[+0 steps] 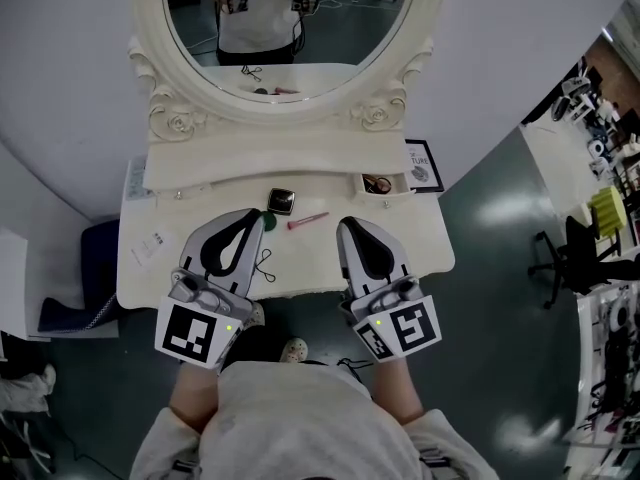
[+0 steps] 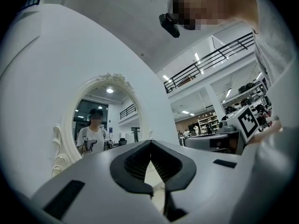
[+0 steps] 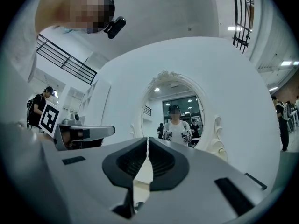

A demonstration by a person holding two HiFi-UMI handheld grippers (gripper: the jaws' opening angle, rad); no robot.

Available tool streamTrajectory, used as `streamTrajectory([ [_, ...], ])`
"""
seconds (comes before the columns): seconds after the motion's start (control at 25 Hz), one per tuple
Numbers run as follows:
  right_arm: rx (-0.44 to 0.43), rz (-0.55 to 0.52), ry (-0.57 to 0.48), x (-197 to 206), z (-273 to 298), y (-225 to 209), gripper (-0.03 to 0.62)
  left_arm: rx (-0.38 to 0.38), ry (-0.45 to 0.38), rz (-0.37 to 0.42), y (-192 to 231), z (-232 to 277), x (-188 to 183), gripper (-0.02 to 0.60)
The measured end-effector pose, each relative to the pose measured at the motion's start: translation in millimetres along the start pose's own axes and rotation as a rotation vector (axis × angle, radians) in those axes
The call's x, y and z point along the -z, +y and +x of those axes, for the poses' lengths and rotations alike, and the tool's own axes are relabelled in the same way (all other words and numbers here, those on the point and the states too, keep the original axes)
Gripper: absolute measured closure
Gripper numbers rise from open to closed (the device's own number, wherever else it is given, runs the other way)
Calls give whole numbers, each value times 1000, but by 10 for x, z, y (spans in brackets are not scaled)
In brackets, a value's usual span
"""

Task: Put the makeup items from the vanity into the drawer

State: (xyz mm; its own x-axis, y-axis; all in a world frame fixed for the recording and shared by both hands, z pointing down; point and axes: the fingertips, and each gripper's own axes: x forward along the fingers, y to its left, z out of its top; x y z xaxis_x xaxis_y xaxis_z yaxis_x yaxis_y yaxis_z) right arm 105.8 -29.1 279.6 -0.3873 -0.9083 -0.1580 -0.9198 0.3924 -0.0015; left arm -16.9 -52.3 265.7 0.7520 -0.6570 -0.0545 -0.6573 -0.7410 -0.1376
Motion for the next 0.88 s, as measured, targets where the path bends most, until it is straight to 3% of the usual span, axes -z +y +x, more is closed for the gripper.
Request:
streamTrajectory([
  [0.52, 55, -11, 64, 251, 597, 45, 568, 55, 5, -11, 593, 193, 144, 566],
  [0.88, 91, -1, 168, 684, 941, 27, 568, 86, 11, -25, 967, 341, 316, 566],
])
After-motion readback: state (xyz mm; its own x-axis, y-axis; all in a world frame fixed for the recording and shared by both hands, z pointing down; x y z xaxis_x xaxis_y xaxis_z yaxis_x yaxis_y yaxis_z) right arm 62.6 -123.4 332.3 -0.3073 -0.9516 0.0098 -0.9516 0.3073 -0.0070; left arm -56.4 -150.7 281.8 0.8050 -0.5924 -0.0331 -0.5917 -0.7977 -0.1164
